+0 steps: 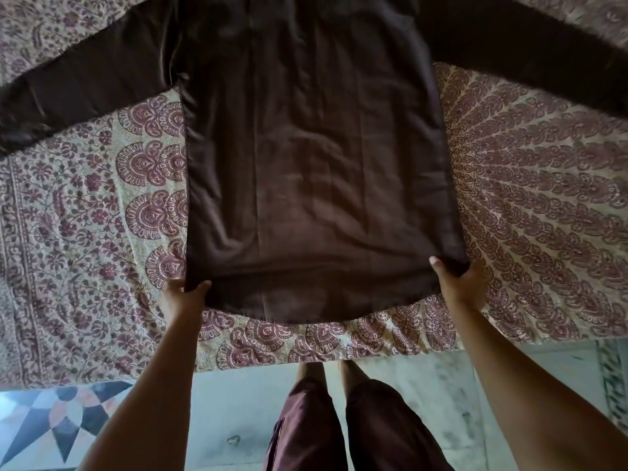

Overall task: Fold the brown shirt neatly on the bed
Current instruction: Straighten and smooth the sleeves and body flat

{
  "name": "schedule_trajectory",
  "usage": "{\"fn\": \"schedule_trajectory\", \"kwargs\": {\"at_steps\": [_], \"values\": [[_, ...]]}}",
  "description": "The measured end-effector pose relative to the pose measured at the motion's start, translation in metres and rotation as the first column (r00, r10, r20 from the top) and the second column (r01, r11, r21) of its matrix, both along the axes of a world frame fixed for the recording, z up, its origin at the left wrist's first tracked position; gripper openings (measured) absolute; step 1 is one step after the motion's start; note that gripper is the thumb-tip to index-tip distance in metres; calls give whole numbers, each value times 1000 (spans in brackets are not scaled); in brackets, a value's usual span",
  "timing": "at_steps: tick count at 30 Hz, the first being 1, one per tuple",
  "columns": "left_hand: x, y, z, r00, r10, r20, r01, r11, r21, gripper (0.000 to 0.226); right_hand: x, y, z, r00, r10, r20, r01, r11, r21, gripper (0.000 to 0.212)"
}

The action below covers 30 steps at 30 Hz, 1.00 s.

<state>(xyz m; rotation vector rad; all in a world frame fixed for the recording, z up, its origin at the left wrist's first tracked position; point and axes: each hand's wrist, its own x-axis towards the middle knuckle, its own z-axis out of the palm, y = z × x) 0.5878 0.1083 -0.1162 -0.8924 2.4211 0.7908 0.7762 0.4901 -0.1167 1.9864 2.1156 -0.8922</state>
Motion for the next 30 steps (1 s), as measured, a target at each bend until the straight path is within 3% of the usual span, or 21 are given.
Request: {"fn": "schedule_trajectory", "kwargs": {"at_steps": [3, 7, 15, 18, 20, 22, 26, 30], "values": [[5, -17, -25, 994, -22, 103, 19, 999, 31, 55, 9, -3, -2, 992, 1, -125, -15, 994, -106, 53], [10, -1, 2, 994, -43, 97, 45, 999, -9, 46, 20, 1, -11, 958, -182, -219, 124, 959, -254, 36], [11, -1, 2, 995, -25, 99, 34, 996, -81, 51, 10, -8, -6, 994, -100, -44, 96, 992, -84, 42], [9, 12, 16, 997, -30, 65, 39, 988, -150, 57, 0, -12, 8, 987, -162, 0, 162, 986, -34, 59], [5, 25, 23, 989, -149, -25, 140, 965, -221, 58, -10, -15, 18, 986, -164, 32, 164, 986, 5, 72], [-3, 44, 34, 936, -327, -126, 304, 937, -174, 52, -27, -16, 32, 989, -146, 35, 145, 989, 23, 76], [-26, 96, 68, 800, -557, -224, 555, 828, -76, 36, -71, -11, 67, 978, -98, -185, 103, 995, 13, 61], [-54, 149, 103, 687, -675, -269, 700, 714, -4, 30, -112, 1, 116, 911, -158, -382, 139, 987, -78, 44]]}}
